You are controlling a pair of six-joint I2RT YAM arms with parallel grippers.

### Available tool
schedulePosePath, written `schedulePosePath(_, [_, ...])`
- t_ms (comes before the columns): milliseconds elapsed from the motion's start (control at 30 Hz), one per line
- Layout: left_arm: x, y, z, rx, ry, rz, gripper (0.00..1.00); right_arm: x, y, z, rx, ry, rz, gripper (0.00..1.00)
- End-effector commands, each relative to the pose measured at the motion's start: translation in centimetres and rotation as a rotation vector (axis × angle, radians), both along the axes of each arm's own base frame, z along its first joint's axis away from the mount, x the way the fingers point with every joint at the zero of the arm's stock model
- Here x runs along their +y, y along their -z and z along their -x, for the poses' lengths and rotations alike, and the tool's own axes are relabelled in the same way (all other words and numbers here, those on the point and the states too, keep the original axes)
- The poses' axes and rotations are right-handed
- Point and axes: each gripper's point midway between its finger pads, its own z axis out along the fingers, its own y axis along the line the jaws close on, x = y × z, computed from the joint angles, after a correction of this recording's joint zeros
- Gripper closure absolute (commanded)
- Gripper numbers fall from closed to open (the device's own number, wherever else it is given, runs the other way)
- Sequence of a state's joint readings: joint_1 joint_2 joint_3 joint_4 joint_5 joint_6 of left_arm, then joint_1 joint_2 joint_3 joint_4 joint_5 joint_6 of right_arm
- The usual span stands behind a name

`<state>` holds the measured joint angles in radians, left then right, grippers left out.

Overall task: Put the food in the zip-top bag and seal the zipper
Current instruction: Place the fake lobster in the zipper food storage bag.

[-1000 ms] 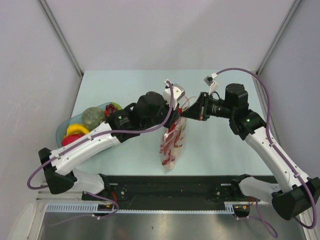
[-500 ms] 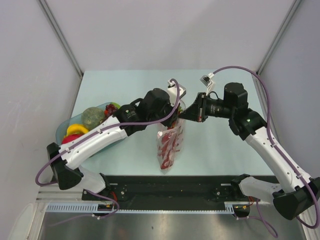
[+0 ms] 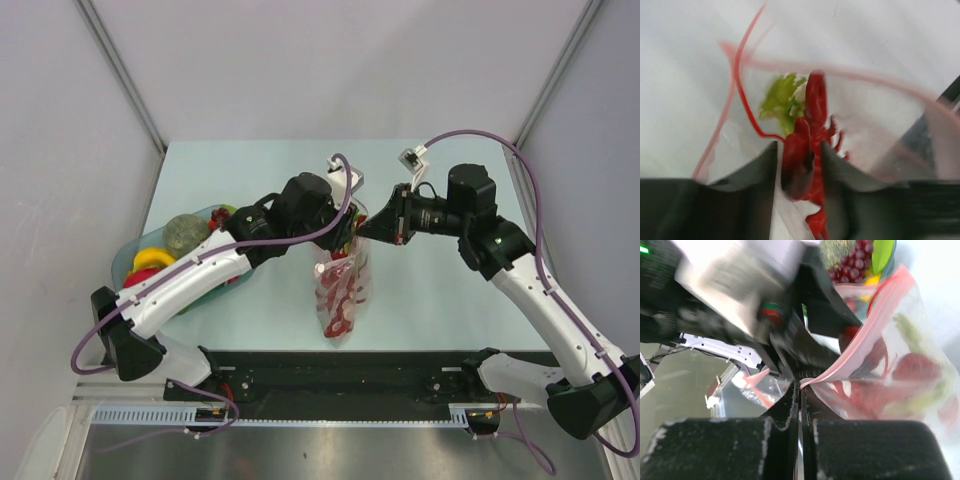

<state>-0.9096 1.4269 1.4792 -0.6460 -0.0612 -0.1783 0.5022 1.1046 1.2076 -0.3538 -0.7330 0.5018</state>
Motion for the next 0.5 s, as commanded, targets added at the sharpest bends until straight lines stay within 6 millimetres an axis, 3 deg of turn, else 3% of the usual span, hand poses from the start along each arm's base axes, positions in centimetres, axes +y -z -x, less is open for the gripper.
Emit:
schedulePosePath(0, [1.5, -0.7, 2.1, 0.042, 0.071, -0.013, 0.35, -0.1, -6.9, 0.5, -0.280, -0.025, -0.105, 1.00])
schedulePosePath(67, [1.8, -3.6, 1.9, -0.036, 0.085, 0.049, 0.19, 0.0, -6.6, 0.4, -0.293, -0.035, -0.093, 1.00])
schedulePosePath(100, [2.4, -5.9, 2.0, -0.082, 0.080, 0.093, 0.16, 0.0, -6.4, 0.3, -0.302, -0.040, -0.086, 1.00])
schedulePosePath(233, [4.9, -10.7, 2.3, -0.176, 0.057, 0.171, 0.04, 0.2, -6.1, -0.3, -0.300, -0.044, -0.069, 1.00])
schedulePosePath(333, [7.7, -12.7, 2.2, -0.233, 0.014, 0.202, 0.00, 0.3, -5.7, -0.6, -0.297, -0.045, -0.059, 1.00])
schedulePosePath(433, [10.7, -13.3, 2.1, -0.272, -0.035, 0.217, 0.00, 0.3, -4.7, -1.0, -0.274, -0.033, -0.032, 1.00])
schedulePosePath(467, [11.4, -12.6, 2.0, -0.266, -0.039, 0.203, 0.00, 0.2, -4.0, -1.1, -0.270, -0.031, -0.012, 1.00])
